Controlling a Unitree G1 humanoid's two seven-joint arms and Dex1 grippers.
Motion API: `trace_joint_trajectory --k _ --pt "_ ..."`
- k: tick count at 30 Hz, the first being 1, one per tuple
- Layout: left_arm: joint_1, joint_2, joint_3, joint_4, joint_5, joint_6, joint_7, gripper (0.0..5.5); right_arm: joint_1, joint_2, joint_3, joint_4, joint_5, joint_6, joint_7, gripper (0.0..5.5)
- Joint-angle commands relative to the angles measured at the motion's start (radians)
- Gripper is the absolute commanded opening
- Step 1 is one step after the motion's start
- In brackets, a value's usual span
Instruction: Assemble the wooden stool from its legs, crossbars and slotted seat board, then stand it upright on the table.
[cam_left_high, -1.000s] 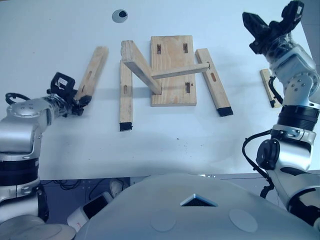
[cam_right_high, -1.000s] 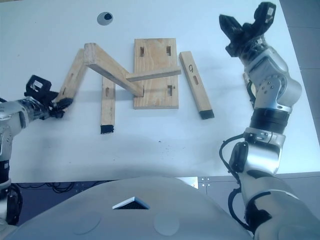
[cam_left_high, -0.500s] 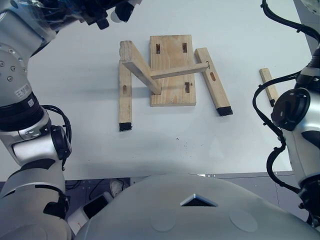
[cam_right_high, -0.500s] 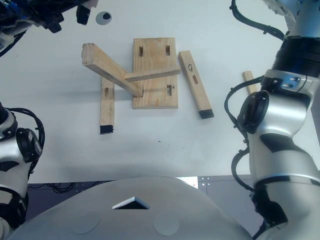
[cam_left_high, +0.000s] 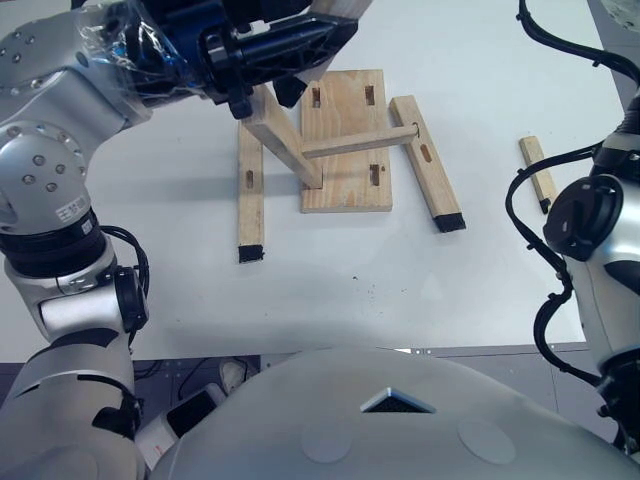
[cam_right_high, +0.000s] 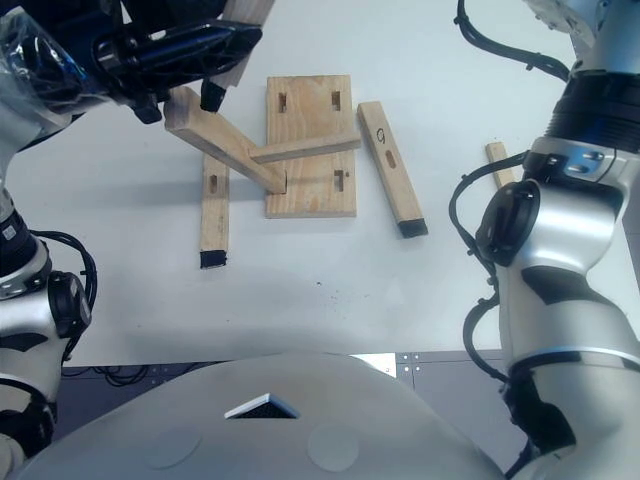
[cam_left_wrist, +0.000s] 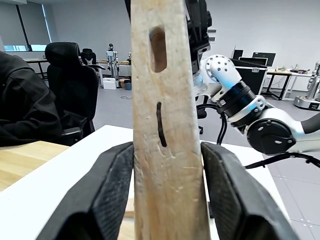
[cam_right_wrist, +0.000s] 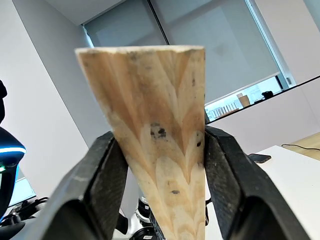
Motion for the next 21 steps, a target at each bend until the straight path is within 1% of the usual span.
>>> trace_joint_trajectory --k 1,4,5,9,10,14,16,18,21 --pt "-0.013 0.005 -0.009 0.017 0.022 -0.013 0.016 2.10 -0.024 -0.022 -0.017 -0.027 0.052 0.029 0.050 2.15" --pt "-0.039 -0.013 -0.007 0.054 0.049 -0.052 0.038 2.10 -0.042 -0.008 -0.040 -0.024 0.012 -0.049 -0.007 2.15" --pt "-0.051 -0.023 0.001 0.075 0.052 -0.058 0.055 2.46 -0.049 -0.004 -0.044 -0.023 -0.003 -0.077 -0.027 2.15" --pt "-0.087 -0.044 0.044 0.112 0.030 -0.065 0.106 2.99 -0.033 -0.002 -0.005 -0.086 -0.103 -0.211 -0.096 2.10" --pt "-0.090 -0.045 0.065 0.103 0.002 -0.056 0.113 3.04 -0.026 -0.002 -0.002 -0.103 -0.128 -0.241 -0.125 2.07" --pt "-0.115 -0.070 0.184 0.105 -0.166 -0.024 0.192 3.04 0.012 -0.017 0.007 -0.129 -0.219 -0.345 -0.205 2.05" --pt "-0.136 -0.078 0.226 0.135 -0.210 -0.028 0.250 3.04 0.051 -0.040 0.027 -0.144 -0.251 -0.369 -0.193 2.05" --pt "-0.145 -0.078 0.240 0.165 -0.206 -0.039 0.297 3.04 0.114 -0.078 0.065 -0.178 -0.291 -0.389 -0.145 2.05" --pt "-0.123 -0.065 0.241 0.173 -0.193 -0.035 0.318 3.04 0.251 -0.125 0.124 -0.240 -0.352 -0.423 -0.092 2.05"
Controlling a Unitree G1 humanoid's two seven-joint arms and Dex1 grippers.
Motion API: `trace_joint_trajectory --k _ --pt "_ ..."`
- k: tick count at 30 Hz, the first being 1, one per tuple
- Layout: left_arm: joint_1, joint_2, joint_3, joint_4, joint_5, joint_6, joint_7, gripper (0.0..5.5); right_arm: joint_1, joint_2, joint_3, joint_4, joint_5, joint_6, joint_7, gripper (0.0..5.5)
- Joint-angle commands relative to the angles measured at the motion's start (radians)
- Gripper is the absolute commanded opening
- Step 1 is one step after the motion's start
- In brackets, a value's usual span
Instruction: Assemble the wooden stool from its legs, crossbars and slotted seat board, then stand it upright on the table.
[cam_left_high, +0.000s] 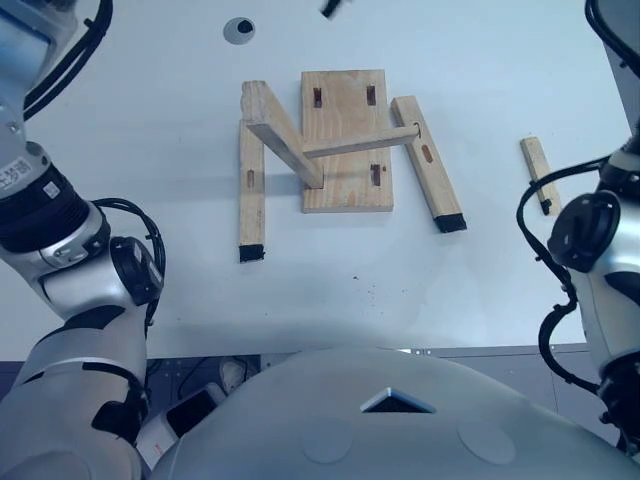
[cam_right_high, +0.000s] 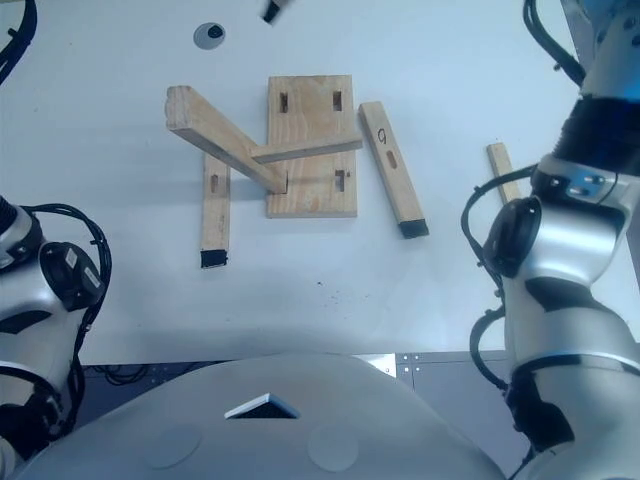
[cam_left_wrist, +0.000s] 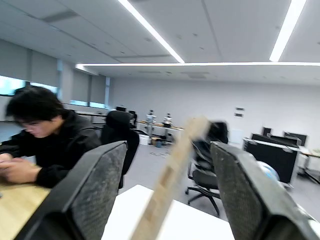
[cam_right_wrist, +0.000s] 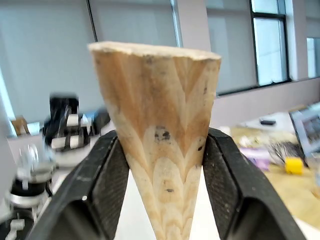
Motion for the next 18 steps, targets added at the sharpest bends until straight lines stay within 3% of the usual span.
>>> trace_joint_trajectory --k 1,8,18 --pt "0.010 0.019 0.000 0.006 0.007 0.005 0.020 3.04 0.139 -0.049 0.058 -0.078 -0.056 -0.038 0.048 2.05" --pt "0.033 0.029 -0.024 0.025 0.032 0.007 -0.002 3.04 0.316 -0.106 0.120 -0.184 -0.069 -0.007 0.126 2.05" --pt "0.038 0.030 -0.036 0.020 0.028 0.013 -0.005 3.04 0.338 -0.170 0.160 -0.209 -0.084 -0.003 0.176 2.04"
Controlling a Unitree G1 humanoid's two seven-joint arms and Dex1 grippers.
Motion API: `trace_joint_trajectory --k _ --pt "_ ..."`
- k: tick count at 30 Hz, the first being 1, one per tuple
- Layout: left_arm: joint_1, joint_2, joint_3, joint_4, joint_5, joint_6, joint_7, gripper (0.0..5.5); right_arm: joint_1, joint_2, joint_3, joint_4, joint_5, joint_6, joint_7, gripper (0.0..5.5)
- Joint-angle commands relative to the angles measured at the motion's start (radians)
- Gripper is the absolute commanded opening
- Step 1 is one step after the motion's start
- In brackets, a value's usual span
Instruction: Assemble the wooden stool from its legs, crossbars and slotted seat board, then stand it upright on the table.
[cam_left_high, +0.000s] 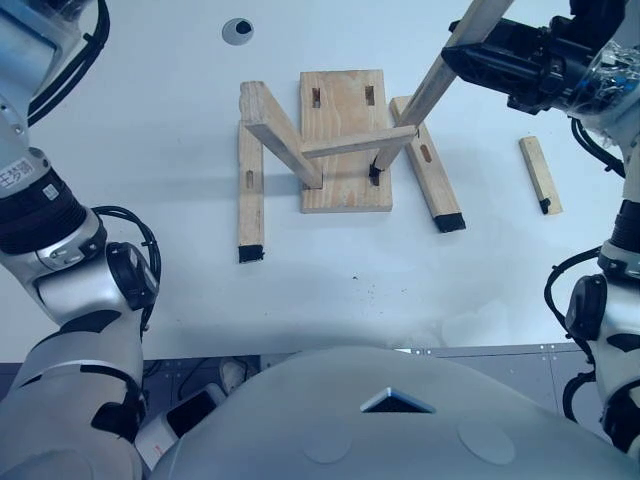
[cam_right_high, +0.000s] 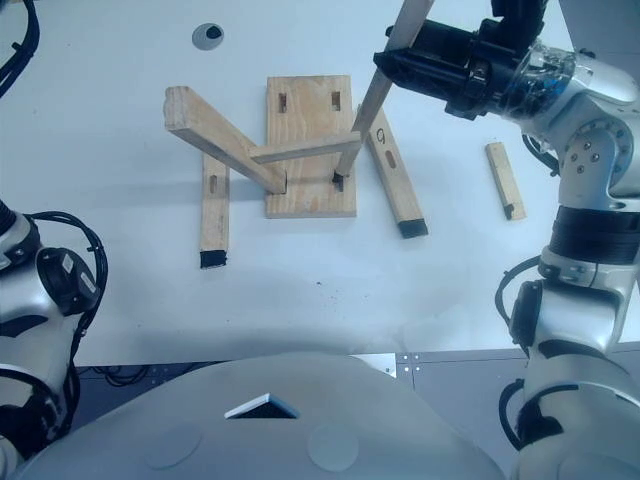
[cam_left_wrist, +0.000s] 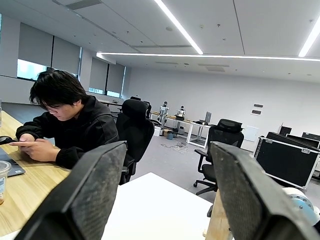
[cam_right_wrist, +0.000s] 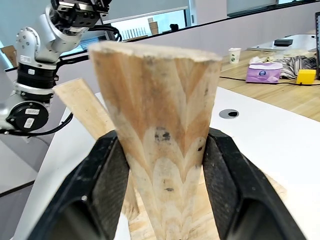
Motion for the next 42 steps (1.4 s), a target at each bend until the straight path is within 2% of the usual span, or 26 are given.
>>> trace_joint_trajectory --k 1,11,17,26,33,36,39,42 --pt "0.011 0.006 -0.012 -0.004 0.000 0.011 -0.001 3.04 0.010 -0.042 0.027 -0.008 -0.016 0.003 0.025 2.04" --pt "0.012 0.010 -0.022 0.007 0.005 0.009 0.001 3.04 0.064 -0.126 0.102 -0.022 -0.078 -0.042 0.089 2.02" --pt "0.031 0.009 -0.020 -0.017 -0.005 0.018 0.020 3.04 -0.058 -0.210 0.216 0.045 -0.185 -0.144 0.207 2.02" --pt "0.102 -0.024 -0.037 -0.086 -0.007 0.026 0.090 3.04 -0.295 -0.244 0.407 0.177 -0.324 -0.233 0.461 2.02" --pt "0.131 0.010 -0.072 -0.153 0.011 0.058 0.127 3.04 -0.295 -0.235 0.463 0.172 -0.357 -0.271 0.478 2.02" --pt "-0.020 0.145 -0.163 -0.158 -0.003 0.190 0.043 3.04 -0.296 -0.237 0.470 0.146 -0.397 -0.291 0.460 2.02" --pt "-0.234 0.303 -0.361 -0.135 0.053 0.351 -0.128 3.04 -0.293 -0.240 0.477 0.108 -0.421 -0.290 0.446 2.02" --pt "-0.428 0.349 -0.583 -0.116 0.139 0.419 -0.307 3.04 -0.299 -0.234 0.484 0.082 -0.439 -0.289 0.438 2.02"
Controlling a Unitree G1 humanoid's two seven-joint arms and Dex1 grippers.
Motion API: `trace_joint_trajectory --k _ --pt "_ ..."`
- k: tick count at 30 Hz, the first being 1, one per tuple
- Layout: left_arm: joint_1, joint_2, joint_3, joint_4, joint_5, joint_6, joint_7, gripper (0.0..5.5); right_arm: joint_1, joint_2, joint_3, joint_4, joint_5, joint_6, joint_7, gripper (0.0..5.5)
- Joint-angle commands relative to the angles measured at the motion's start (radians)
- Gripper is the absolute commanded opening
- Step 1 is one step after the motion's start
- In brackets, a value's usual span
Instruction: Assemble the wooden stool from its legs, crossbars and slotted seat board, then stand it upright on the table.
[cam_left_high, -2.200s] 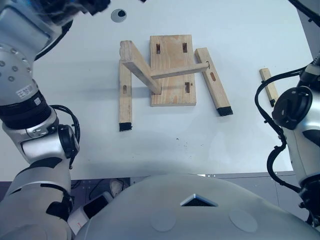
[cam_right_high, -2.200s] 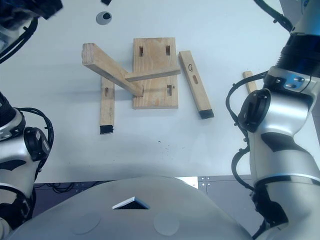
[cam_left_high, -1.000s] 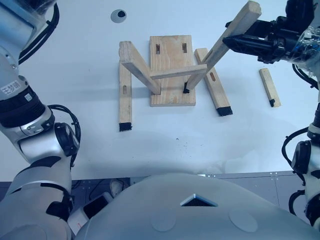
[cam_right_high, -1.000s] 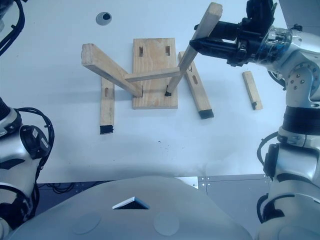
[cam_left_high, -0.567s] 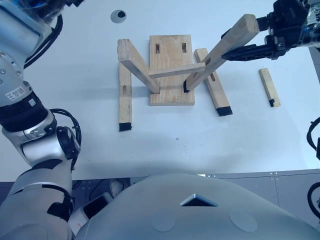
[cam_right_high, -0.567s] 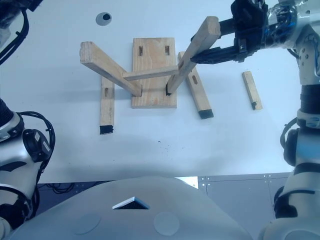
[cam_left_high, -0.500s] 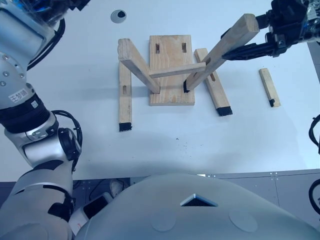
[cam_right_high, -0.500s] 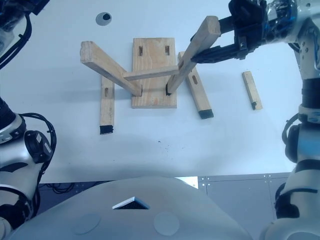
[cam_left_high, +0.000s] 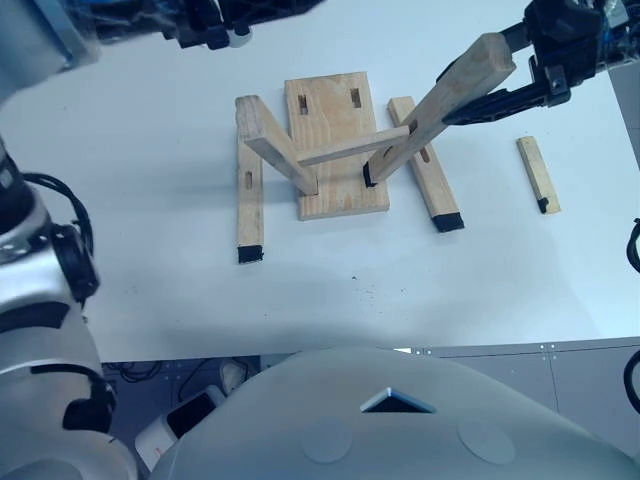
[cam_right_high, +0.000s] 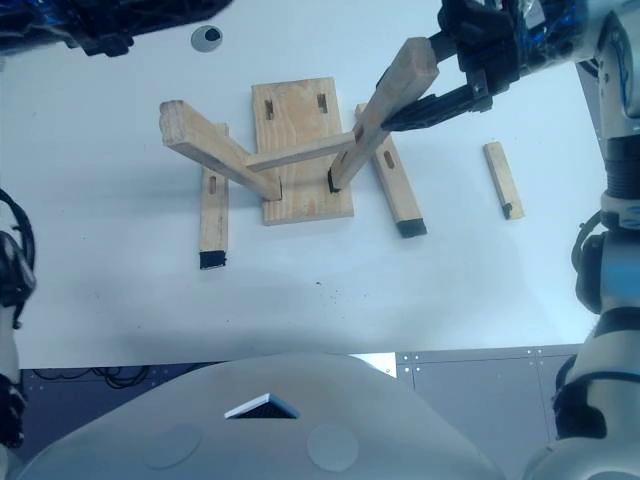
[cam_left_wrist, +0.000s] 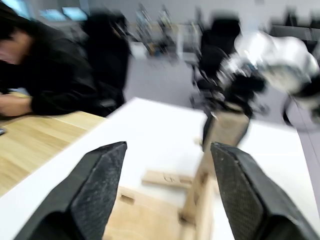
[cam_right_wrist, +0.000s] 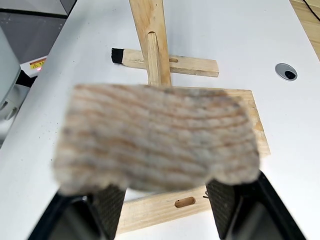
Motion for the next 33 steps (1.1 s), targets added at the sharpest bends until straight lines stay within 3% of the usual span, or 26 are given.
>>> trace_joint_trajectory --k 1,5,9,19,33 --pt "-0.216 0.027 -0.242 0.024 0.094 0.079 -0.185 3.04 0.029 -0.007 0.060 -0.024 -0.089 -0.002 -0.018 2.02" --pt "-0.327 -0.041 -0.546 0.058 0.281 0.056 -0.291 3.04 0.017 0.009 0.070 -0.034 -0.116 0.012 -0.039 2.02" --pt "-0.331 -0.143 -0.714 0.175 0.436 -0.022 -0.341 2.36 0.005 0.026 0.080 -0.035 -0.120 0.015 -0.045 2.02" --pt "-0.231 -0.282 -0.818 0.357 0.607 -0.087 -0.401 0.87 -0.037 0.080 0.113 0.011 -0.130 0.006 -0.043 2.02" --pt "-0.112 -0.351 -0.832 0.338 0.681 -0.030 -0.418 0.56 -0.101 0.270 0.187 0.060 -0.198 0.057 -0.086 2.02"
